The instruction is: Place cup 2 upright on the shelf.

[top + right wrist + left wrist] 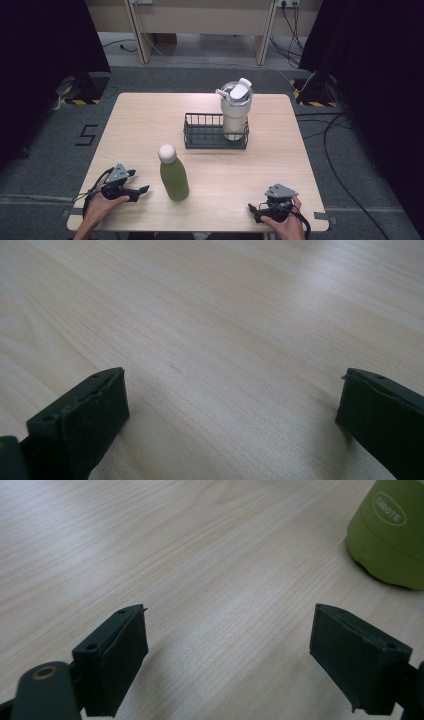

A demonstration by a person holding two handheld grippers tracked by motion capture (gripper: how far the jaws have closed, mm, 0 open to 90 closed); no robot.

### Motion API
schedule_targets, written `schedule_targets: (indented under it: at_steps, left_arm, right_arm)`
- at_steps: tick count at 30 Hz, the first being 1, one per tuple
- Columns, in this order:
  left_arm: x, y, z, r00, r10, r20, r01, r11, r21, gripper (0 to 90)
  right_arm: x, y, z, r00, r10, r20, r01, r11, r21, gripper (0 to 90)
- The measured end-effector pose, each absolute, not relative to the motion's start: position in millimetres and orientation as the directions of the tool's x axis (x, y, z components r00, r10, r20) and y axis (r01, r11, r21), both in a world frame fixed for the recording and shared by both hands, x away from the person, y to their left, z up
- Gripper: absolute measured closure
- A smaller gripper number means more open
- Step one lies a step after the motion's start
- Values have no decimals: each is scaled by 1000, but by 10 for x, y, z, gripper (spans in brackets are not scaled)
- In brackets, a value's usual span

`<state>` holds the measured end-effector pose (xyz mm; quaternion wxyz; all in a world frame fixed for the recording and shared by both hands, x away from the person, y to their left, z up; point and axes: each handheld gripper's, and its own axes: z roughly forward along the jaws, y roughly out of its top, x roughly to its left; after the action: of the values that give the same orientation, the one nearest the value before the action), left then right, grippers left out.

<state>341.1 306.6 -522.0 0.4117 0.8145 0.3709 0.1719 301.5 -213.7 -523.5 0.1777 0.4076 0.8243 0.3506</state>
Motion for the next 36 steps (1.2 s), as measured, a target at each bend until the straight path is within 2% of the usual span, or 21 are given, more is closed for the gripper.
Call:
schedule_targets:
  at_steps: [36]
  left_arm:
    - [3046, 2848, -5055, 728, 682, -64, 347, -287, 893, 150]
  right_arm:
    - [3011, -2139, -5241, -602, 798, -9, 543, 418, 728, 3]
